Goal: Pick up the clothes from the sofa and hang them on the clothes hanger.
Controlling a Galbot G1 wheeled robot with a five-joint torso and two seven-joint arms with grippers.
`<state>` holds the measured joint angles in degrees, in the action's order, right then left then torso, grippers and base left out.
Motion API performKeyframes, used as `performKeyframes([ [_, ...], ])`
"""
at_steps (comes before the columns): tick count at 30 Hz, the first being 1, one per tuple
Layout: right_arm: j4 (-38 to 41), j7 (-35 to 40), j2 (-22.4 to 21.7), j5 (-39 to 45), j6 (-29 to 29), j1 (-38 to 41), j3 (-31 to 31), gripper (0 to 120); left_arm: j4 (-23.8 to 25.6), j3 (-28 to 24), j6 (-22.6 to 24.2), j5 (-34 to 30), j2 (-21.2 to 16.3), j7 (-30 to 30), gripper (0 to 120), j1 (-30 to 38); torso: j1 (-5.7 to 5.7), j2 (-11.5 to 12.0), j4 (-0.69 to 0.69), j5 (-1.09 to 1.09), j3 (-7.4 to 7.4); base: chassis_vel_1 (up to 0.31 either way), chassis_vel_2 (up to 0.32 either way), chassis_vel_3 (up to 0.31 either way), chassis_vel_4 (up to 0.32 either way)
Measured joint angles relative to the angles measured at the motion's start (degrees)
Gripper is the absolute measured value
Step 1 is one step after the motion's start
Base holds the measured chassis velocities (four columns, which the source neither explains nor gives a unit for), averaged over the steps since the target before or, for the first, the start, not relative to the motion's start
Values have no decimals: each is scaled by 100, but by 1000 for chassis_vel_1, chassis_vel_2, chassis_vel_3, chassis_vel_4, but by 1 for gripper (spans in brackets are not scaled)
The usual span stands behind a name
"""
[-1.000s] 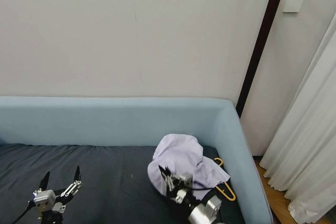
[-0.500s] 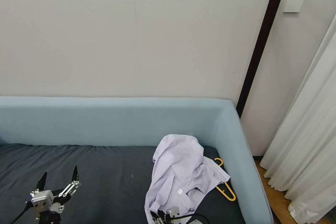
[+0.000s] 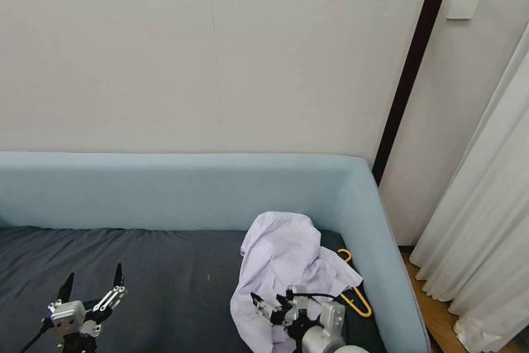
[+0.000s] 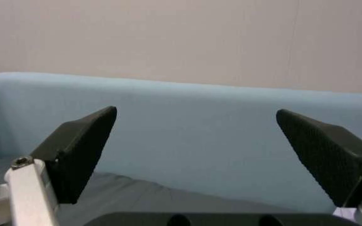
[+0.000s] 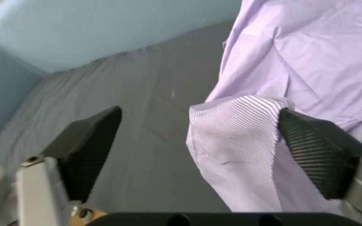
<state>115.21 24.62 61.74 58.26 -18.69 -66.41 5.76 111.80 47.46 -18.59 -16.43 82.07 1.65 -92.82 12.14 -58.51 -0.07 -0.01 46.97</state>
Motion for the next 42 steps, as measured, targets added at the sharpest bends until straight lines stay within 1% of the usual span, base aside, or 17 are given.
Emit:
performKeyframes([
  [3, 28, -62, -5, -363, 135, -166, -41, 99, -3, -76, -1, 0, -16, 0, 100, 15, 0, 0, 1, 0, 0, 0, 0, 0, 0],
  [6, -189, -505, 75, -1166, 1179, -434, -301, 100, -170, -242, -125, -46, -137, 20, 100, 136, 0, 0, -1, 1, 0, 0, 0, 0, 0],
  [7, -189, -505, 75, -1166, 1179, -434, -301, 100, -170, -242, -125, -46, -137, 20, 100, 136, 0, 0, -1, 1, 0, 0, 0, 0, 0],
  [9, -495, -953, 219, -1700, 2169, -484, -643, 100, -329, -366, -191, -36, -197, 51, 100, 199, 0, 0, -1, 0, 0, 0, 0, 0, 0],
  [11, -744, -1139, 377, -1975, 2693, -484, -931, 100, -411, -503, -204, -29, -221, 68, 100, 200, 0, 0, 1, 0, 0, 0, 0, 0, 0],
  [15, -1010, -1198, 596, -2237, 3158, -560, -1310, 100, -564, -770, -260, -3, -295, 94, 100, 236, 0, 0, 5, -1, 0, 0, 0, 0, 0],
  [18, -1088, -1215, 707, -2397, 3295, -751, -1527, 100, -655, -951, -291, 19, -363, 95, 100, 312, 0, 0, 1, -1, 0, 0, 0, 0, 0],
  [21, -1014, -1211, 953, -2697, 3353, -1357, -1993, 100, -752, -1324, -289, -16, -566, 118, 100, 481, 0, 0, -3, 1, 0, 0, 0, 0, 0],
  [24, -791, -1217, 1104, -2901, 3352, -1755, -2232, 100, -801, -1532, -277, -75, -721, 130, 100, 597, -1, 0, -1, -1, -1, 0, 0, 0, 0],
  [33, -597, -1281, 1348, -3112, 3286, -1976, -2178, 100, -825, -1661, -284, -158, -856, 138, 100, 637, 0, 0, 1, -1, -1, 0, 0, 0, 0],
  [35, -557, -1139, 1323, -3252, 2939, -2074, -1979, 100, -825, -1635, -295, -157, -884, 140, 100, 596, 0, 0, 2, -1, -1, 0, 0, 0, 0],
  [36, -521, -980, 1281, -3287, 2587, -2133, -1873, 100, -825, -1610, -297, -153, -903, 140, 100, 587, -1, 0, 2, -1, -1, 0, 0, 0, 0],
  [37, -521, -980, 1281, -3287, 2587, -2133, -1873, 100, -825, -1610, -297, -153, -903, 140, 100, 587, -1, 0, 2, -1, -1, 0, 0, 0, 0],
  [38, -443, -723, 1197, -3263, 1903, -2208, -1751, 100, -827, -1564, -298, -152, -927, 140, 100, 587, -1, 0, 1, -2, -1, 0, 0, 0, 0],
  [39, -292, -32, 1000, -2999, 392, -2250, -1522, 100, -872, -1447, -298, -151, -957, 144, 100, 619, -1, 0, -1, -1, -1, 0, 0, 0, 0],
  [40, -34, 777, 715, -2020, -938, -2043, -1300, 100, -976, -1291, -297, -155, -965, 152, 100, 669, -1, 0, 0, 0, 0, 0, 0, 0, 0],
  [42, 393, 1296, 456, -749, -1668, -1816, -1252, 100, -1088, -1158, -289, -159, -966, 170, 100, 709, -1, 0, 0, -1, 0, 0, 0, 0, 0],
])
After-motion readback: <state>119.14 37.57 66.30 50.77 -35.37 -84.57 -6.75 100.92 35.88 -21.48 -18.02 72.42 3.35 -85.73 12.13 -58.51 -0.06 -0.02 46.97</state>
